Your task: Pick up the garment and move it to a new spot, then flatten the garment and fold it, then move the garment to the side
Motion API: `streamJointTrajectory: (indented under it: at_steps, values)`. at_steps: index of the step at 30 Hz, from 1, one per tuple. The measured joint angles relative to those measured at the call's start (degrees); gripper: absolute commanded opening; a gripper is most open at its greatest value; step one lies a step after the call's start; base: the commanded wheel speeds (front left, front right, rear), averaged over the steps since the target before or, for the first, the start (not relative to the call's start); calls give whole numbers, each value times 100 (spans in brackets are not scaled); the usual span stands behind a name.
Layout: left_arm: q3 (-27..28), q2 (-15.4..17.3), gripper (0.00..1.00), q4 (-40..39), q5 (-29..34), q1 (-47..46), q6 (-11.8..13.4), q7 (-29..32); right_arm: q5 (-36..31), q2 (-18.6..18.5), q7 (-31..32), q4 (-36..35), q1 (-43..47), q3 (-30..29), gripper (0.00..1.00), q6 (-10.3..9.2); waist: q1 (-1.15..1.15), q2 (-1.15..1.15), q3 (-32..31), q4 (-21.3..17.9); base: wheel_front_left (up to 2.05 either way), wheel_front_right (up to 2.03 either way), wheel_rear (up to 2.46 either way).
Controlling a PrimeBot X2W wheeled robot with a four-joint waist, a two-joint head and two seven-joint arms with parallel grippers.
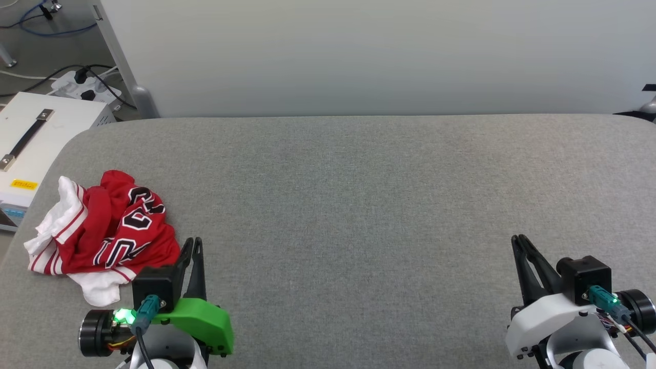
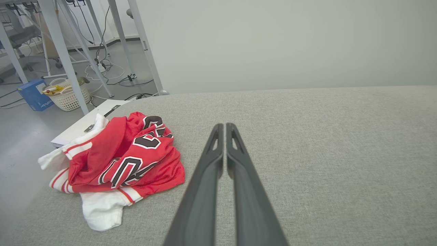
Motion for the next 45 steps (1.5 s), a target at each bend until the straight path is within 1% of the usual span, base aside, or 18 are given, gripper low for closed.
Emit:
streamJointTrajectory:
  at_steps: [10, 21, 36, 45]
  values:
    - [-8, 1, 100, 1, 0, 3, 4, -10, 18, 1, -13, -2, 1, -18, 100, 0, 0, 0, 8, -3, 0, 0, 0]
    - [-90, 1, 100, -10, 0, 3, 102, -145, 131, 1, -135, -64, 4, -93, 100, 0, 0, 0, 28, -3, 0, 0, 0]
    - [-181, 9, 100, -73, -1, 3, 202, -313, 437, 2, -321, -203, 15, -167, 100, 0, 0, 0, 46, -5, 0, 0, 0]
    - [-205, 11, 100, -92, -10, 3, 209, -431, 557, 2, -416, -275, 44, -200, 100, 0, 0, 0, 50, 2, 0, 0, 0]
